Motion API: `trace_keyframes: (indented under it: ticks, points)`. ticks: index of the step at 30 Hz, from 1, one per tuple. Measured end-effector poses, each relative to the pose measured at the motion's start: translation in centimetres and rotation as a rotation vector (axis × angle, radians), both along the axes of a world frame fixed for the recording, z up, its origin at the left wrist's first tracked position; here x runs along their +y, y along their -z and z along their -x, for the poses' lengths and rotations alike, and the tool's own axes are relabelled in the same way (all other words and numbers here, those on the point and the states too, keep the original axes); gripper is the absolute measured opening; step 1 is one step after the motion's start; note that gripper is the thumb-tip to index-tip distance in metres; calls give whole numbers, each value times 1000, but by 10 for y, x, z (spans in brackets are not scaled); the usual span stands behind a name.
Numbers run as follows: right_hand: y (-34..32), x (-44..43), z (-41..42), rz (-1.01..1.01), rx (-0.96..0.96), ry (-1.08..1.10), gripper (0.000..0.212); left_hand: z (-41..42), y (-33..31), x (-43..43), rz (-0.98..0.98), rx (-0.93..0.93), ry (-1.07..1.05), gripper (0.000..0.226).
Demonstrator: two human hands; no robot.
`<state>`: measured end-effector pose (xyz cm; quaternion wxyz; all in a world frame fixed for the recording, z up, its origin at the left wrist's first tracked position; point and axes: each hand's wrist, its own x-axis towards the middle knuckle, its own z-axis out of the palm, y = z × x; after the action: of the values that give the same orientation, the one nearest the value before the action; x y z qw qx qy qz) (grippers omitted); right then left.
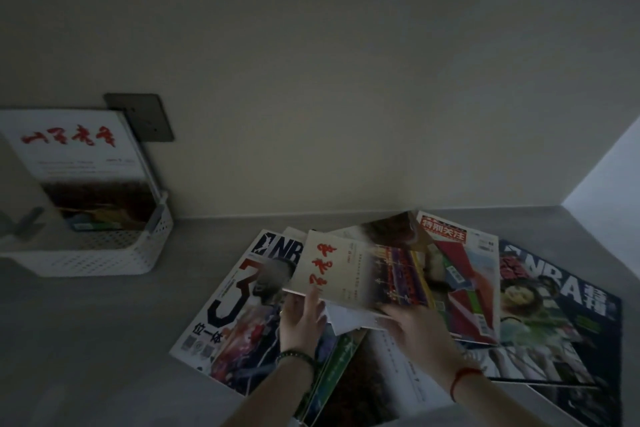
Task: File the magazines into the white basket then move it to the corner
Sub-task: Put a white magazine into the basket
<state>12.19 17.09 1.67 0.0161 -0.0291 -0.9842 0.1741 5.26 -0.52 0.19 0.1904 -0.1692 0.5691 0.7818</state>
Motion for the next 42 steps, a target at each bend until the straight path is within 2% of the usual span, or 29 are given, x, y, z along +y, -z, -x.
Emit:
trace_keyframes:
  ticks: [2, 4, 7, 9, 10, 12, 13, 15, 18, 23, 25, 28, 29, 31, 34, 39, 42]
  points:
    - [-5, -12, 5, 44, -10, 45, 28, -2, -3, 8, -18, -58, 87, 22]
    - [-9, -26, 8, 97, -31, 85, 26, -4, -6, 9, 115, -89, 214, 23]
    - [-13, -50, 10, 95, -46, 111, 31, -7, -17, 1, 224, -238, 365, 41]
    - [-16, -68, 13, 78, -16, 100, 22, -1, -22, -8, 209, -268, 415, 44]
    - [-18, -79, 16, 99, -13, 89, 15, 4, -26, -14, 183, -244, 411, 38]
    - [-23, -103, 22, 144, -43, 36, 10, 15, -34, -27, 187, -169, 342, 19]
    - [-26, -115, 25, 166, -53, -7, 12, 22, -36, -35, 237, -117, 300, 17]
    - [-33, -137, 32, 276, -55, -89, 20, 34, -41, -59, 322, 29, 238, 20]
    - [-48, -156, 53, 459, -42, -158, 32, 51, -54, -104, 236, 308, 251, 32]
    - [-79, -168, 111, 597, 204, 20, 74, 85, -98, -181, 203, 510, 272, 29]
    - [-91, -177, 136, 732, 179, 95, 82, 102, -118, -212, 245, 604, 299, 31]
    - [-106, -200, 173, 1012, 43, 149, 82, 127, -142, -258, 280, 694, 325, 44]
    - [-109, -209, 185, 1040, 25, 174, 80, 136, -148, -273, 302, 714, 319, 46]
    - [-116, -226, 206, 954, 38, 173, 62, 156, -159, -303, 349, 730, 295, 43]
    - [-136, -258, 234, 895, 129, 54, 27, 193, -171, -348, 421, 762, 223, 37]
    - [-171, -319, 288, 734, 387, 87, 15, 257, -188, -390, 595, 787, -115, 31]
    - [-176, -342, 315, 630, 451, 58, 16, 294, -183, -409, 753, 719, -148, 22]
